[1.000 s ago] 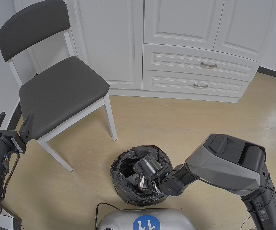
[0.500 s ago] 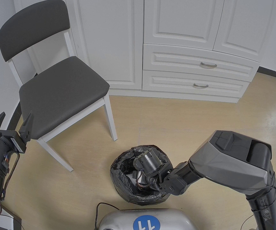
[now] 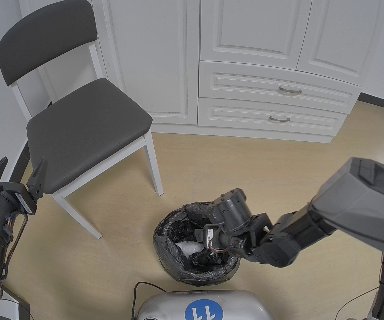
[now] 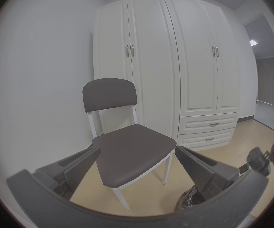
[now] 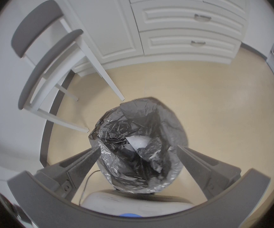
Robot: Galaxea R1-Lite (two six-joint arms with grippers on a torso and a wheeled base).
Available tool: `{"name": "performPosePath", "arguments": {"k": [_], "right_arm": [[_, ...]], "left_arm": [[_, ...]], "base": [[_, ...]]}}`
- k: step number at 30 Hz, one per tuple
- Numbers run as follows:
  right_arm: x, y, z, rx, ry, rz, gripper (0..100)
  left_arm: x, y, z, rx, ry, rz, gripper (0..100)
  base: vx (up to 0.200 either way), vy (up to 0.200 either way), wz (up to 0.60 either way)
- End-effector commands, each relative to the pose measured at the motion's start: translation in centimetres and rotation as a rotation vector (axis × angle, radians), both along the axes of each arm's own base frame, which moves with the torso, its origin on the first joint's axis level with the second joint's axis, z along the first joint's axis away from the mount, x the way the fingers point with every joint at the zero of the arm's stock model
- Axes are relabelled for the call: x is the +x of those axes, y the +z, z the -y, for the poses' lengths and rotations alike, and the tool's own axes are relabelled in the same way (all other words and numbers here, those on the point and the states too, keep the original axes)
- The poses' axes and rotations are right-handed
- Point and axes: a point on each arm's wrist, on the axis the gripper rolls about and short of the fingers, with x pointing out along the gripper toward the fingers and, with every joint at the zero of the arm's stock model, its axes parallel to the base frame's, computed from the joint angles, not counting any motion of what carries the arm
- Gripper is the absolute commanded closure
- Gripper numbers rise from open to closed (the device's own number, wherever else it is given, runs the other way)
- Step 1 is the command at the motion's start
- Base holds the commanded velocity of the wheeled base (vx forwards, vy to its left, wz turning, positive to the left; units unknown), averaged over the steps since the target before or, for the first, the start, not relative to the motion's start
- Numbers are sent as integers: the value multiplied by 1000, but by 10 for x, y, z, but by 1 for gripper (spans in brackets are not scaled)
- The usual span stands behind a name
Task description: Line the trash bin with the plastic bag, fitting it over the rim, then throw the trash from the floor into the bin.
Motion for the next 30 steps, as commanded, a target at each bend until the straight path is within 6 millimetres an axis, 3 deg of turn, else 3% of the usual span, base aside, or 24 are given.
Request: {"name": "performPosePath", "arguments": {"k": [1,7,12,19,26,30], "right_arm": [[-20,43,43,-31,42,127,0],[-18,43,83,-120,63,284,0],[-24,48,102,-152,66,388,0],[-3,47,144,-297,-23,523,0],[22,41,163,-289,-137,708,0],[20,31,165,-302,-149,696,0]], "left_arm": [[0,-4,1,6,-5,-15,0],[-1,-7,2,12,-18,-30,0],[0,-9,3,14,-21,-39,0],[3,-19,4,29,-31,-95,0],[11,-28,7,0,-32,-144,0],[11,-26,8,-13,-38,-131,0]], "base": [[0,0,0],[0,0,0],[0,0,0],[0,0,0],[0,0,0],[0,0,0]]}}
